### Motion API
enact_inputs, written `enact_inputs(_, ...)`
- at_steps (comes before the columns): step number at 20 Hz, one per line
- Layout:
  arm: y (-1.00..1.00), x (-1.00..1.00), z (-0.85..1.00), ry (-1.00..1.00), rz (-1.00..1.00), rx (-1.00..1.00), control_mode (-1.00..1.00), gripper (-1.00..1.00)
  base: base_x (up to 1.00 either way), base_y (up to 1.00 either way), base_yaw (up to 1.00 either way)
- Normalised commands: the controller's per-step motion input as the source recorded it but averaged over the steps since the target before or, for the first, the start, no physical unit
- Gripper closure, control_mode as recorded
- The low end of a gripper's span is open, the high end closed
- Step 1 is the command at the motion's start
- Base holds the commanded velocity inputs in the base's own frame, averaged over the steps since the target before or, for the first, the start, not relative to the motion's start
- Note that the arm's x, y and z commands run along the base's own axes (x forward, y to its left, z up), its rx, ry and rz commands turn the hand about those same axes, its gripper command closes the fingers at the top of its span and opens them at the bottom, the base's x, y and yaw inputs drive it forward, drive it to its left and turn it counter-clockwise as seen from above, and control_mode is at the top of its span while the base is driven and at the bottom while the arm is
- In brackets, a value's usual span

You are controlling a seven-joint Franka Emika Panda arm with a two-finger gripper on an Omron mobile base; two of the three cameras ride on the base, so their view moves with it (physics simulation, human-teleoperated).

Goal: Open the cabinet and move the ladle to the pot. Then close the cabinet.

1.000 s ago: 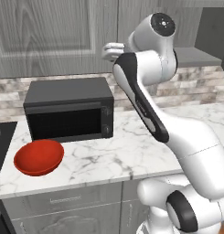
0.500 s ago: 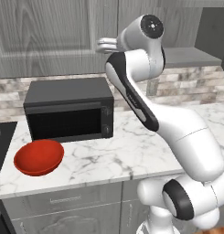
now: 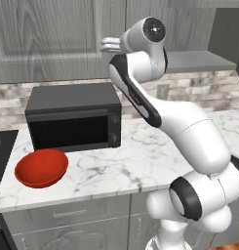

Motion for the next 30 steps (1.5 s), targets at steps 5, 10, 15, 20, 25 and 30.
enact_inputs(5, 0.11, 0.35, 0.02, -0.02, 0.00, 0.00, -1.00, -1.00, 0.00, 0.00, 0.00)
enact_inputs(10, 0.17, 0.36, 0.00, -0.02, 0.00, 0.00, -1.00, -1.00, 0.00, 0.00, 0.00)
enact_inputs(15, 0.11, 0.44, 0.00, -0.03, 0.00, 0.00, -1.00, -1.00, 0.00, 0.00, 0.00)
enact_inputs(20, 0.08, 0.47, 0.00, -0.01, 0.00, 0.00, -1.00, -1.00, 0.00, 0.00, 0.00)
enact_inputs(25, 0.07, 0.48, 0.00, 0.00, 0.00, 0.00, -1.00, -1.00, 0.00, 0.00, 0.00)
enact_inputs(30, 0.08, 0.35, 0.00, 0.00, 0.00, 0.00, -1.00, -1.00, 0.00, 0.00, 0.00)
